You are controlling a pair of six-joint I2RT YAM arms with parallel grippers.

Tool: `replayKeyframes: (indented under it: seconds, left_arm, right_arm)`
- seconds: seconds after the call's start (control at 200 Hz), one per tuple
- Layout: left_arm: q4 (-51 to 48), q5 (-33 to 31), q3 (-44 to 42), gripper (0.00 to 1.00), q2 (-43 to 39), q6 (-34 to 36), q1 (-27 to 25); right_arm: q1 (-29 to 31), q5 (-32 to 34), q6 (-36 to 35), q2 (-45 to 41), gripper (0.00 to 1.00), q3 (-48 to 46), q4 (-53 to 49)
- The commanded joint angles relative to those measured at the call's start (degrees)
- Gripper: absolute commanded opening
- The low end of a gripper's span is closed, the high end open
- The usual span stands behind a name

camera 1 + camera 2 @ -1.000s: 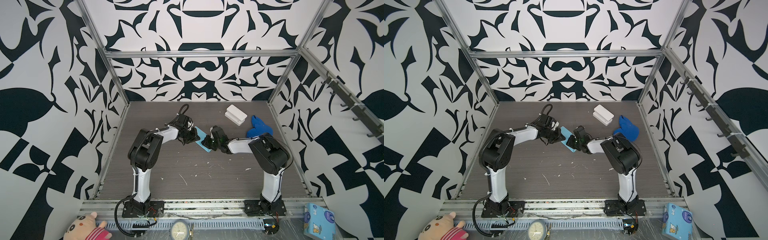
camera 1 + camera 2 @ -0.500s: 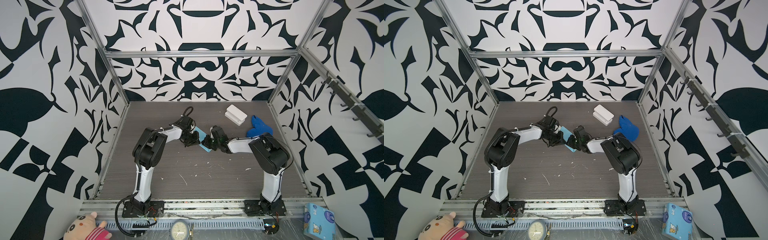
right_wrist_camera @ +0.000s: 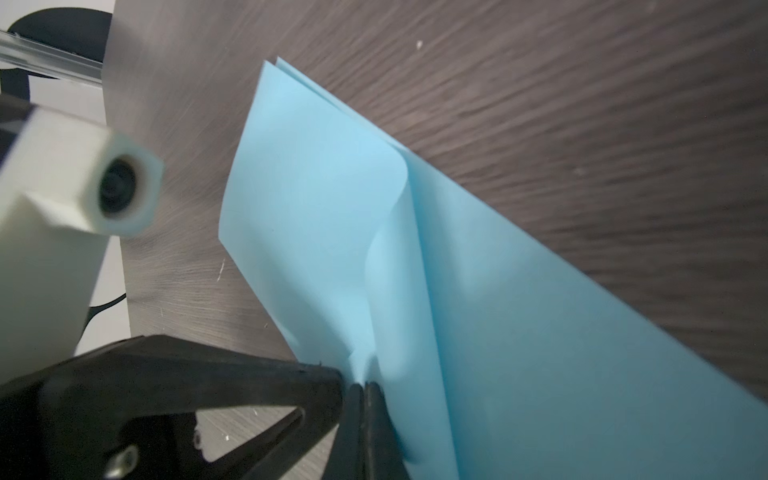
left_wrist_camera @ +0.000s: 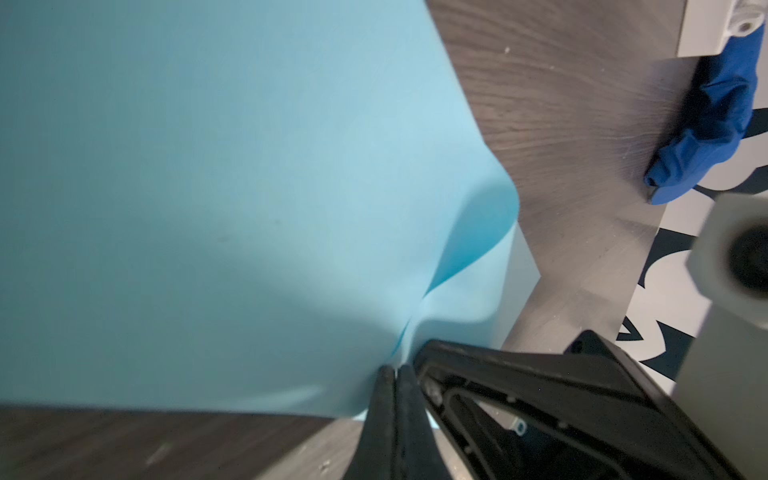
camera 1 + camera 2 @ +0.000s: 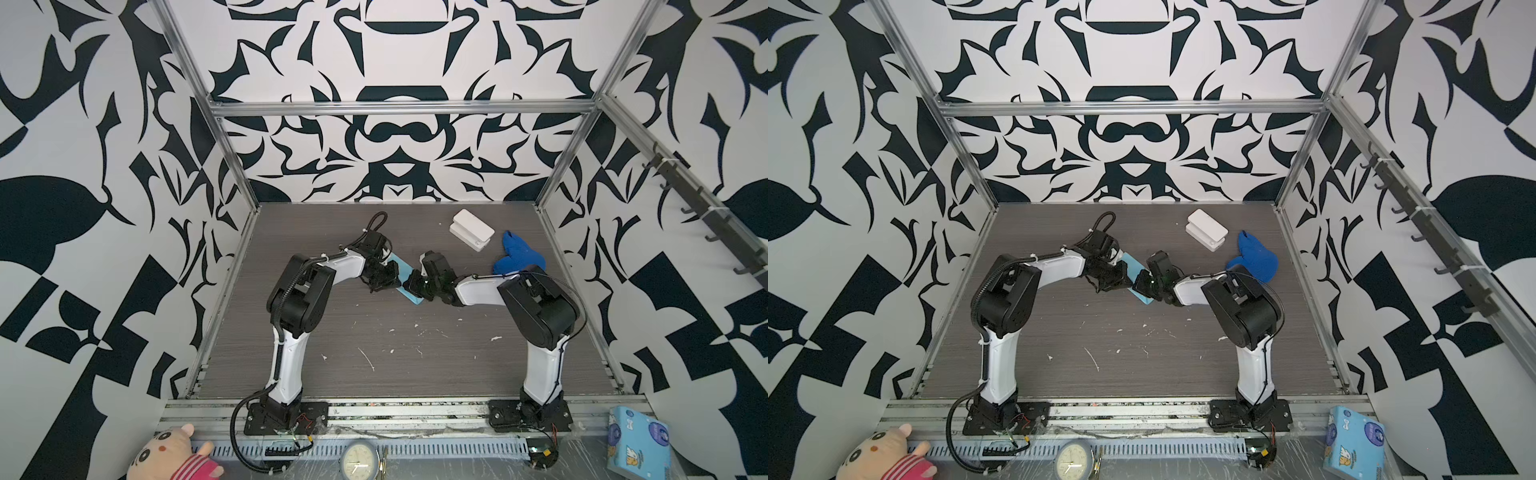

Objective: Fold a paper plane with a square sheet of paper (pick it up from the middle)

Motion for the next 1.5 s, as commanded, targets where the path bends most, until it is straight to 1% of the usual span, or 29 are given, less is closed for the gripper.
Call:
replayKeyframes:
  seconds: [0.0,0.21,0.385,0.54,0.69,0.925,1.28,1.495]
  left_arm:
    - [-2.40,-1.18,-0.53,0.00,1.37,0.13,-0.22]
    - [-4.98,-3.60,-1.48,0.00,1.69,1.93,-0.26]
    - [-5.01,-3.61,-1.49,0.00,1.89,2.41,-0.21]
    - [-5.04,-3.77,-1.39,0.00,1.97,2.51,-0.21]
    - [-4.98,-4.30,-1.31,0.00,1.77,2.45,-0.21]
    - [-4.98,-4.71,-1.09,0.00,1.63,2.43,-0.22]
    - [-5.03,-5.11,-1.00,0.00,1.80,2.33,-0.21]
    - [-5.03,-5.03,-0.80,0.00,1.81,2.34,-0.24]
  right_arm:
    - [-0.27,-0.23,-0.51,0.38,0.00,0.33,-3.69]
    - [-1.30,-3.98,-1.87,-3.44,0.00,-0.02,-1.92]
    - [-1.77,-5.05,-3.26,-8.04,0.00,-2.13,-4.49]
    - [-1.90,-6.31,-2.71,-8.53,0.00,-4.31,-5.32]
    - [-2.18,-5.66,-2.36,-9.42,0.00,-6.23,-5.53]
    - [-2.40,-6.37,-2.19,-9.42,0.00,-8.05,-5.61]
    - [-2.69,-6.10,-2.16,-11.70,0.00,-9.44,-7.39]
    - [-2.70,-6.45,-2.44,-11.59,0.00,-10.52,-8.62]
